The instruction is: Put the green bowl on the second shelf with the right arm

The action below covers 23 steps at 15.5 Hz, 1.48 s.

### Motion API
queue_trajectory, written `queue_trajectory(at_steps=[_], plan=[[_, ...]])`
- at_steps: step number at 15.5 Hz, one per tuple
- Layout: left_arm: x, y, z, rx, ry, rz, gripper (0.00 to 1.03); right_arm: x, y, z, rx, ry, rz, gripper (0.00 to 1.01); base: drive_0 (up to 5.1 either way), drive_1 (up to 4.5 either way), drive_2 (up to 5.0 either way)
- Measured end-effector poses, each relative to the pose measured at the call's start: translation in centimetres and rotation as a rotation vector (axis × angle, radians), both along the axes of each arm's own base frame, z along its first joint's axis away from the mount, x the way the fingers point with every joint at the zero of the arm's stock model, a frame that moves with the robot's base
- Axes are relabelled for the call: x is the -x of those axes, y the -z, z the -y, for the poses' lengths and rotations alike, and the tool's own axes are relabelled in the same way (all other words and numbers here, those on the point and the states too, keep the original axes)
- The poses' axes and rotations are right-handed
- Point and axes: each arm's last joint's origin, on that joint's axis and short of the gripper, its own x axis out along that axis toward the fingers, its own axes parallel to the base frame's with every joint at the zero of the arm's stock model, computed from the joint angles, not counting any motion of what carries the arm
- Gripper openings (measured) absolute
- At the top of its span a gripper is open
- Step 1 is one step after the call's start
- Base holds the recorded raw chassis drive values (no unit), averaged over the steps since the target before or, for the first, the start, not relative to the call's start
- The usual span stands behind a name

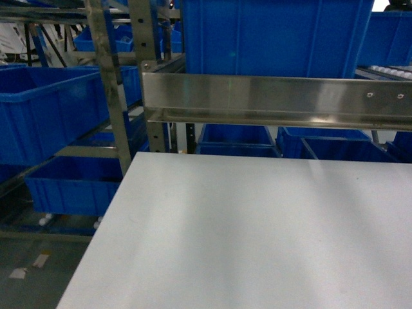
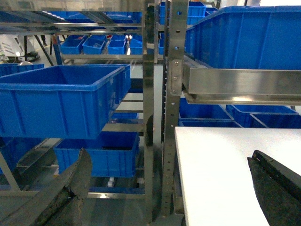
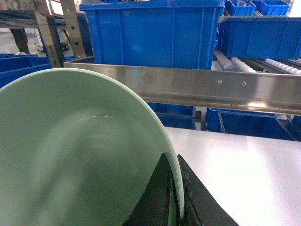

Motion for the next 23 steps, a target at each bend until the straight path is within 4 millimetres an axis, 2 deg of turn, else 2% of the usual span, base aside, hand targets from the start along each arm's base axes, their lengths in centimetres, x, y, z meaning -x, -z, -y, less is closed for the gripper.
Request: queue_trajectory(at_steps=[23], plan=[[0.0, -0.01, 0.0, 0.0, 0.0, 0.002, 0.98, -0.01, 0.02, 0.0, 0.0, 0.0, -0.002, 0.02, -5.0, 2.36, 2.4]])
